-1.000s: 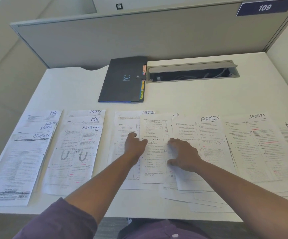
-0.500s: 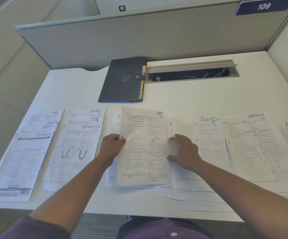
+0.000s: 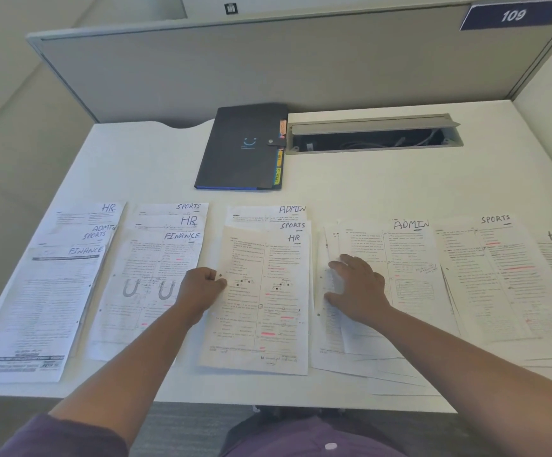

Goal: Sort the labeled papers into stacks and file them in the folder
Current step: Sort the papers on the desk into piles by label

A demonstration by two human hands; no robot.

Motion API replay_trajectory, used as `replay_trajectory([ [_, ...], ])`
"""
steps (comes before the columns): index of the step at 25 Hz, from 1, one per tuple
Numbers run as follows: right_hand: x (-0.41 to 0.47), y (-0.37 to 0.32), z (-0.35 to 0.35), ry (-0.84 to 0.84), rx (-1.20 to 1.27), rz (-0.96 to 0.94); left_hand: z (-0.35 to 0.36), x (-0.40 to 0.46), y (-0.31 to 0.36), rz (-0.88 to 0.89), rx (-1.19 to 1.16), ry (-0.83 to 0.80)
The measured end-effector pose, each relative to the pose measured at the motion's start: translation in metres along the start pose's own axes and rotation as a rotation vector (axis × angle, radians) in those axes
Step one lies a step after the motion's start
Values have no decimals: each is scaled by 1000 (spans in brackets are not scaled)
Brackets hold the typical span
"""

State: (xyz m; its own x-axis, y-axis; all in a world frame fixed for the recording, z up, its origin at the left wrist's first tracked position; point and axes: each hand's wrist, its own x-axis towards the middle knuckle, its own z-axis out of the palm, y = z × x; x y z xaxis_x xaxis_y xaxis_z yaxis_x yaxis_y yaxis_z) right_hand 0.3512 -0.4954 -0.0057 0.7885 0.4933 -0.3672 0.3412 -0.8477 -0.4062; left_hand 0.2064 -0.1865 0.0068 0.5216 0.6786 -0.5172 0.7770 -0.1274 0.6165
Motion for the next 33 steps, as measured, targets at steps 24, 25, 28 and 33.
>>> replay_trajectory([
  [24, -38, 151, -81, 177, 355, 310, 175, -95, 89, 653, 969, -265],
  [25, -38, 155, -82, 157, 374, 290, 180, -99, 89, 623, 951, -263],
  [28, -37, 163, -86, 108, 385, 240, 190, -109, 93, 562, 862, -256],
  [33, -29, 170, -94, 165, 602, 293, 205, -113, 101, 495, 734, -255],
])
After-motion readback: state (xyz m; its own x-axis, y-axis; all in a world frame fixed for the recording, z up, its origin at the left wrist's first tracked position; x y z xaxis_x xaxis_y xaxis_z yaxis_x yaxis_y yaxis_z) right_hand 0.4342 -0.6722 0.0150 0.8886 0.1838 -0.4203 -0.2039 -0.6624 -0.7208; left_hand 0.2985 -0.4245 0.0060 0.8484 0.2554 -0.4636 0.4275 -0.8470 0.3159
